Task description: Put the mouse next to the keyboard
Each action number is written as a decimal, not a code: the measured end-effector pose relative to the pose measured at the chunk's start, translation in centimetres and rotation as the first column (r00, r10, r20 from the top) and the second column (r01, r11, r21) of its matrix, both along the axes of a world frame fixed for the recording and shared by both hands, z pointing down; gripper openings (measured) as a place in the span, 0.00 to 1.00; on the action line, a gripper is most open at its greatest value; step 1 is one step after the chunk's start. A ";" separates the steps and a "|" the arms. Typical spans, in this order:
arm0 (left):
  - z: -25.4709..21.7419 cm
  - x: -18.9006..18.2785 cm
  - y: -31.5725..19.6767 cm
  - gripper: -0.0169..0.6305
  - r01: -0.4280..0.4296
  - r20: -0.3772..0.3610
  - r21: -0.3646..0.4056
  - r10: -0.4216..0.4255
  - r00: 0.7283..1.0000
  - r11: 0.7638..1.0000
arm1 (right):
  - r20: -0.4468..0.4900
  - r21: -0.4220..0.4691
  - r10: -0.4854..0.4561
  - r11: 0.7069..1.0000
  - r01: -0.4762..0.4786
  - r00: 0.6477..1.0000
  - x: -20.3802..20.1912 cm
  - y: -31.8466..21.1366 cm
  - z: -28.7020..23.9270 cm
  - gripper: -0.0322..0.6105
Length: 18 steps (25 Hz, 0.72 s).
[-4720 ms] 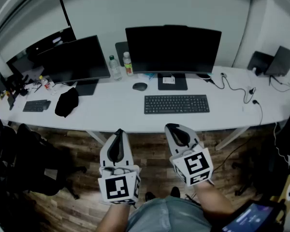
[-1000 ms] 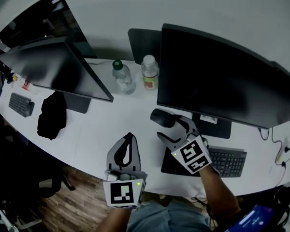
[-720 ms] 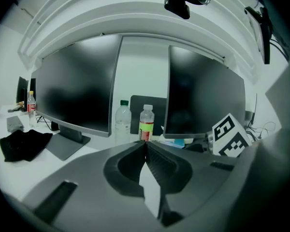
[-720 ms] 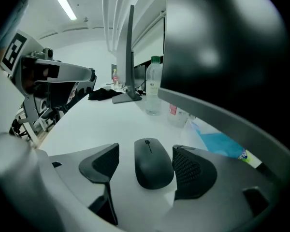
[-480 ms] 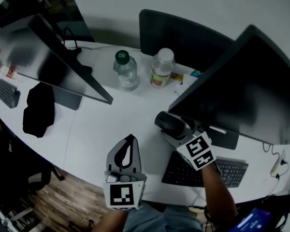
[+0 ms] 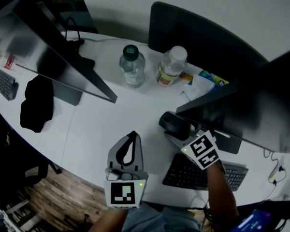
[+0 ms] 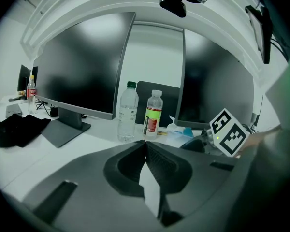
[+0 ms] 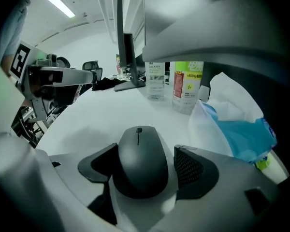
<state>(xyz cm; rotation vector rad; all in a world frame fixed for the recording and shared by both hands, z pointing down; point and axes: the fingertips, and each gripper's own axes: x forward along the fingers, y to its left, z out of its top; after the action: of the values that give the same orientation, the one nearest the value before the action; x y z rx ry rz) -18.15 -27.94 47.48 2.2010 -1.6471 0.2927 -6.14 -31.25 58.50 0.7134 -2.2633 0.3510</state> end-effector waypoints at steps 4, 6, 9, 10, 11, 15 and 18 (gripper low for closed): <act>-0.3 -0.3 -0.1 0.03 0.009 0.003 0.007 -0.009 1.000 1.000 | -0.018 0.001 -0.016 1.000 0.016 1.000 0.0 0.6 -0.1 0.60; -0.3 -0.5 0.0 0.03 0.013 0.003 0.005 -0.013 1.000 1.000 | -0.027 0.006 -0.016 1.000 0.016 1.000 0.1 0.8 -0.1 0.59; -0.2 -0.8 0.0 0.03 0.014 0.006 0.002 -0.014 1.000 1.000 | -0.026 -0.002 -0.009 1.000 0.009 1.000 0.3 1.0 0.0 0.59; -0.2 -0.8 0.0 0.03 0.014 0.006 0.001 -0.014 1.000 1.000 | -0.021 -0.008 -0.007 1.000 0.006 1.000 0.3 0.9 0.0 0.59; -0.2 -0.8 0.0 0.03 0.014 0.005 0.002 -0.014 1.000 1.000 | -0.018 -0.011 -0.008 1.000 0.007 1.000 0.3 0.9 0.0 0.59; -0.5 -0.7 0.0 0.03 0.008 0.002 0.014 -0.008 1.000 1.000 | -0.017 -0.006 -0.034 0.999 0.034 0.999 -0.1 1.3 0.0 0.53; -0.8 -0.7 0.0 0.03 0.008 0.003 0.021 -0.008 1.000 1.000 | -0.037 0.018 -0.048 0.999 0.048 0.998 -0.2 1.6 -0.1 0.52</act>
<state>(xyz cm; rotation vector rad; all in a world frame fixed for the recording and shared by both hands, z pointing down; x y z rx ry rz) -18.84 -27.98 46.63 2.2096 -1.6675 0.2785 -6.37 -29.68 58.35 0.6684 -2.2481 0.2923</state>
